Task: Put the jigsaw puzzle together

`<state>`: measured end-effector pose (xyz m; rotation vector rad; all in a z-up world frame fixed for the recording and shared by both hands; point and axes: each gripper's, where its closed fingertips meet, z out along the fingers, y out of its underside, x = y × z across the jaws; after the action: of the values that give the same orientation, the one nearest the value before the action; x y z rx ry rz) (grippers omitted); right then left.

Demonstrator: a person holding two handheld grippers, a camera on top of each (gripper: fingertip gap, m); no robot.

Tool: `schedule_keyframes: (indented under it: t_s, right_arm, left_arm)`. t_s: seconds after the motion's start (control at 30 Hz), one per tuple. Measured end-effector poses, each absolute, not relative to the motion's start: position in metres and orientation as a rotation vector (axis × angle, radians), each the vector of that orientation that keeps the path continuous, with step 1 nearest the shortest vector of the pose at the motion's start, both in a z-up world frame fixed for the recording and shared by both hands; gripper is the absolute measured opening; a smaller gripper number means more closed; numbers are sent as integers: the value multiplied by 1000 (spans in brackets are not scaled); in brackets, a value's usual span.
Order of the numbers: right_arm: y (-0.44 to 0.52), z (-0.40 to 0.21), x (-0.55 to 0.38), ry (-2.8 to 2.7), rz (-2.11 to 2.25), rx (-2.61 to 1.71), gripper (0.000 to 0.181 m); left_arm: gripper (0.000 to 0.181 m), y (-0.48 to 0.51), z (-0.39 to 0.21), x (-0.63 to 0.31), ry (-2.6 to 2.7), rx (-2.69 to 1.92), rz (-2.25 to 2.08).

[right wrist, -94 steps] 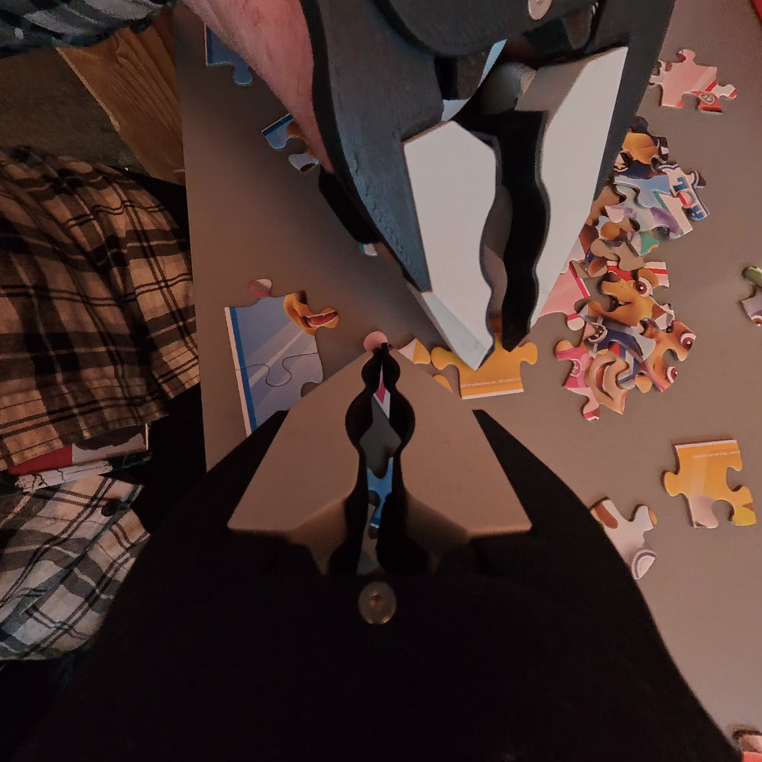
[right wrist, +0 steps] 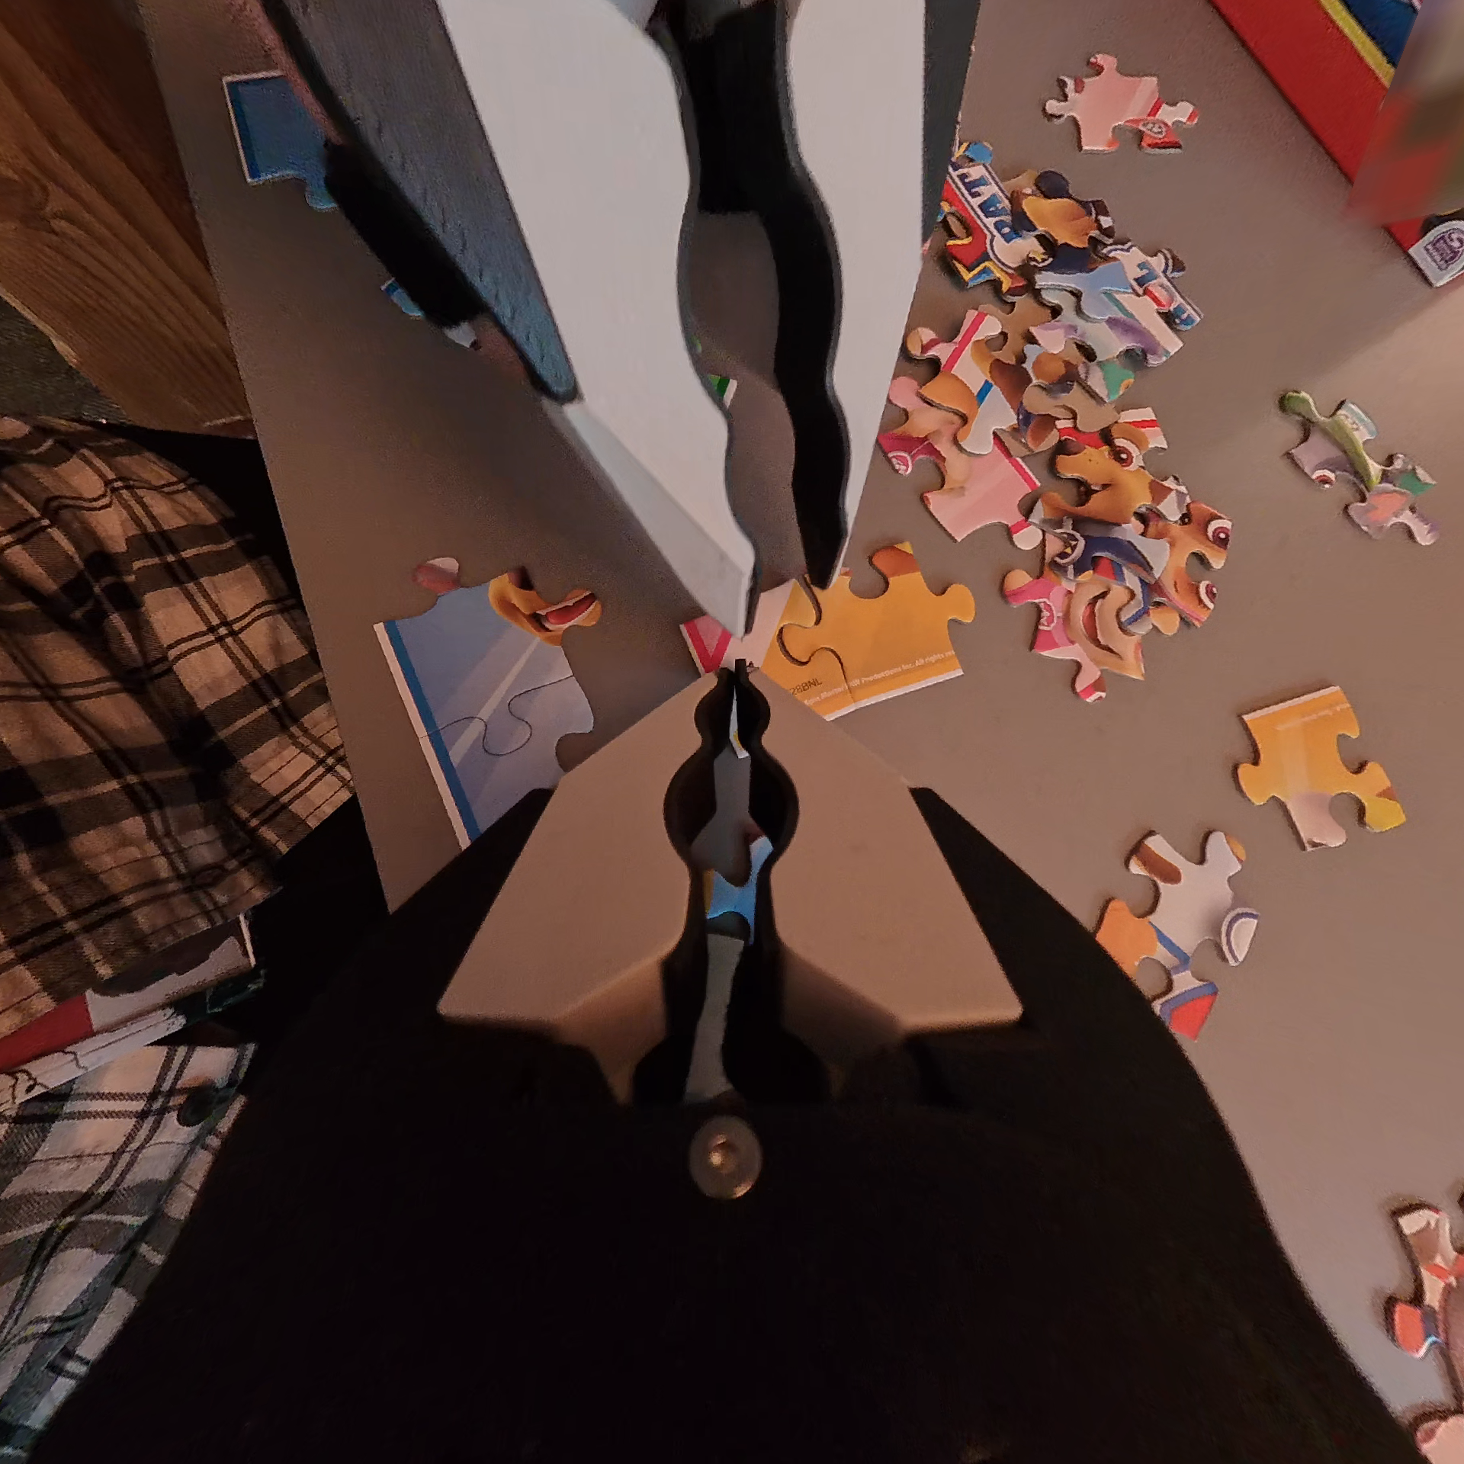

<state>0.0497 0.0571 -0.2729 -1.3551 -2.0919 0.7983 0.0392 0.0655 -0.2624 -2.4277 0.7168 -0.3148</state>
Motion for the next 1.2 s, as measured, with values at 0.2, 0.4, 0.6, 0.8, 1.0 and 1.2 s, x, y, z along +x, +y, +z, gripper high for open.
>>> schedule_keyframes:
  t_s: [0.2,0.4,0.6,0.8,1.0,1.2]
  right_arm:
    - [61,-273,48,-2098,812,-1405,0]
    - [56,-273,45,-2093,839,-1429,0]
    - [67,-268,46,-2056,834,-1443,0]
    - [57,-273,43,-2098,824,-1425,0]
    - [57,-274,36,-2058,833,-1464,0]
    - [70,-267,40,-2015,846,-1501,0]
  left_arm:
    - [17,68,-268,28,742,-2468,-273]
    - [15,70,-275,23,739,-2484,-257]
    - [14,73,-272,21,768,-2470,-242]
    - [11,76,-275,22,786,-2482,-268]
    - [10,77,-276,21,773,-2489,-270]
    - [9,78,-276,22,809,-2497,-239]
